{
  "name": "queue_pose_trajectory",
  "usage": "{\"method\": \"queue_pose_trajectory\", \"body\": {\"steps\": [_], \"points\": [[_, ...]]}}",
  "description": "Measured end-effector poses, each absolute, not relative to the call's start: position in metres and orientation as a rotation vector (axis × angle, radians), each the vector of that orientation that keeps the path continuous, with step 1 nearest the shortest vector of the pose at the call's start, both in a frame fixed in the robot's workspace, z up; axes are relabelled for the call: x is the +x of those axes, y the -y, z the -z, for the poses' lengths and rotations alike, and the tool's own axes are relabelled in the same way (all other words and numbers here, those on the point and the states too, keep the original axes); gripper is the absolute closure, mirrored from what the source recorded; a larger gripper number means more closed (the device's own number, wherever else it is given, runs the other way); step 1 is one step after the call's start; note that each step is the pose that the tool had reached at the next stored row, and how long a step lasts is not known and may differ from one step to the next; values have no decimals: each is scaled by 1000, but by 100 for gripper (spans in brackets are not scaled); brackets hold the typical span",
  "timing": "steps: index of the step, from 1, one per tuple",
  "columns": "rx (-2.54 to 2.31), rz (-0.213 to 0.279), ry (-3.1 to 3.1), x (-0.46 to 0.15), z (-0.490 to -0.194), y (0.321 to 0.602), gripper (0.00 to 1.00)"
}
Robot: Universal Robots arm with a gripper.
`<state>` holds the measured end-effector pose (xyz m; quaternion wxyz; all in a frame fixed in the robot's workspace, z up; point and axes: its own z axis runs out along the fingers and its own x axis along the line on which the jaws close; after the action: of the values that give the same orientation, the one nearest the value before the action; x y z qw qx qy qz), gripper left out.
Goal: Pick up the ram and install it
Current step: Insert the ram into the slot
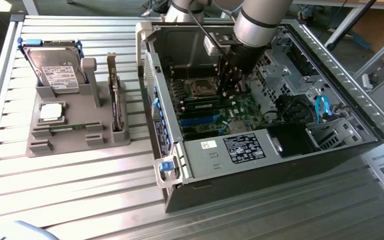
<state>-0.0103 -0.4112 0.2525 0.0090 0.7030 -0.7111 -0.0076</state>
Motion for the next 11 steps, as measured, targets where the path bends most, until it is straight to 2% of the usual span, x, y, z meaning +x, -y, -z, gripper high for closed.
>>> {"method": "queue_pose_trajectory", "body": {"steps": [11], "points": [[2196,23,2221,-10,-272,411,75]]}}
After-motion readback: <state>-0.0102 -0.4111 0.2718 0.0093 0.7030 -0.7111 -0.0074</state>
